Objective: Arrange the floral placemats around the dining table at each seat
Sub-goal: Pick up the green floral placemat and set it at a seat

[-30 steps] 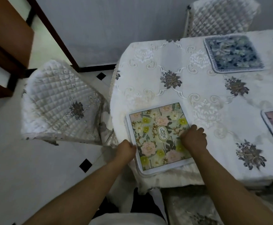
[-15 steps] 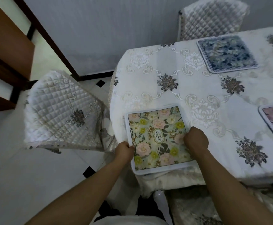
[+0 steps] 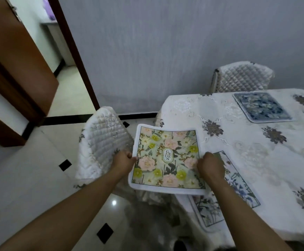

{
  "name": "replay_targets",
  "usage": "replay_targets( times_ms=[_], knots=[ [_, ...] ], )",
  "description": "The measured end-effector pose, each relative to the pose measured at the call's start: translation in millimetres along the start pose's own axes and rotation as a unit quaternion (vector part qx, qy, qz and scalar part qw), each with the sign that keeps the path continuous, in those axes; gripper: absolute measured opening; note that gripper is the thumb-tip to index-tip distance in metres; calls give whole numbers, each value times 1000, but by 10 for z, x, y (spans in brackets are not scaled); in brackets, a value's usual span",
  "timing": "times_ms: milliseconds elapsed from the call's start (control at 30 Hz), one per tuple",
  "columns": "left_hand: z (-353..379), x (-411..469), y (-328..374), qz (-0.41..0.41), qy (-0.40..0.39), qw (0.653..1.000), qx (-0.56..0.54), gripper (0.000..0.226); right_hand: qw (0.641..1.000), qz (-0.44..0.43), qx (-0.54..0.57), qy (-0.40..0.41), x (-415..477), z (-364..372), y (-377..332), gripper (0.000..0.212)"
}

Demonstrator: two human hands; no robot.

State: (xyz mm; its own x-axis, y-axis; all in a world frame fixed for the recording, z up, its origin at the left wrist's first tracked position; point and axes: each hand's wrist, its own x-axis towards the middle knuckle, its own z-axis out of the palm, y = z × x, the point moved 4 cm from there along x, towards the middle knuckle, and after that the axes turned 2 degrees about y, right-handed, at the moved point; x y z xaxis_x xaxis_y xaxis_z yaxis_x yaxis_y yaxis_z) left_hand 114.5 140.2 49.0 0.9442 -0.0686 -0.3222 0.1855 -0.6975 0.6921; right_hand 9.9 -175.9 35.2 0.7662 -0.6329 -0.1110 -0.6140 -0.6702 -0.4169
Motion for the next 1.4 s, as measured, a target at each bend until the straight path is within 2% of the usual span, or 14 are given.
replay_targets(
  times_ms=[67, 167, 267, 533, 700, 800, 933, 1133, 1300, 1400],
  knots=[
    [-351, 151, -114, 17, 4, 1000, 2, 32, 1000, 12, -9, 14, -130, 73, -325, 12],
    [-843, 440, -234, 40, -17, 999, 20, 22, 999, 31, -7, 32, -352, 185, -786, 14],
    [-1113, 749, -177, 82, -30, 995, 48, 22, 998, 57, 2, 41, -512, 221, -1024, 16],
    [-1004, 1508, 388, 155, -75, 980, 99, 30, 986, 146, 23, 74, -287, 212, -1156, 18],
    [-982, 1979, 555, 172, -107, 968, 149, 16, 977, 200, 35, 68, -129, 340, -1350, 13],
    [-962, 2289, 659, 203, -128, 958, 157, 21, 968, 238, 32, 79, -107, 416, -1465, 14],
    [-919, 2679, 874, 273, -177, 929, 176, 18, 948, 291, 43, 121, -125, 536, -1678, 17],
    [-986, 3140, 1292, 396, -259, 860, 193, 30, 876, 423, 101, 209, -403, 740, -2241, 14],
    [-953, 3245, 1608, 453, -304, 813, 203, 15, 839, 472, 103, 249, -616, 767, -2604, 12],
    [-786, 3274, 1770, 474, -332, 791, 197, 13, 817, 503, 99, 263, -630, 744, -2634, 16]
  ],
)
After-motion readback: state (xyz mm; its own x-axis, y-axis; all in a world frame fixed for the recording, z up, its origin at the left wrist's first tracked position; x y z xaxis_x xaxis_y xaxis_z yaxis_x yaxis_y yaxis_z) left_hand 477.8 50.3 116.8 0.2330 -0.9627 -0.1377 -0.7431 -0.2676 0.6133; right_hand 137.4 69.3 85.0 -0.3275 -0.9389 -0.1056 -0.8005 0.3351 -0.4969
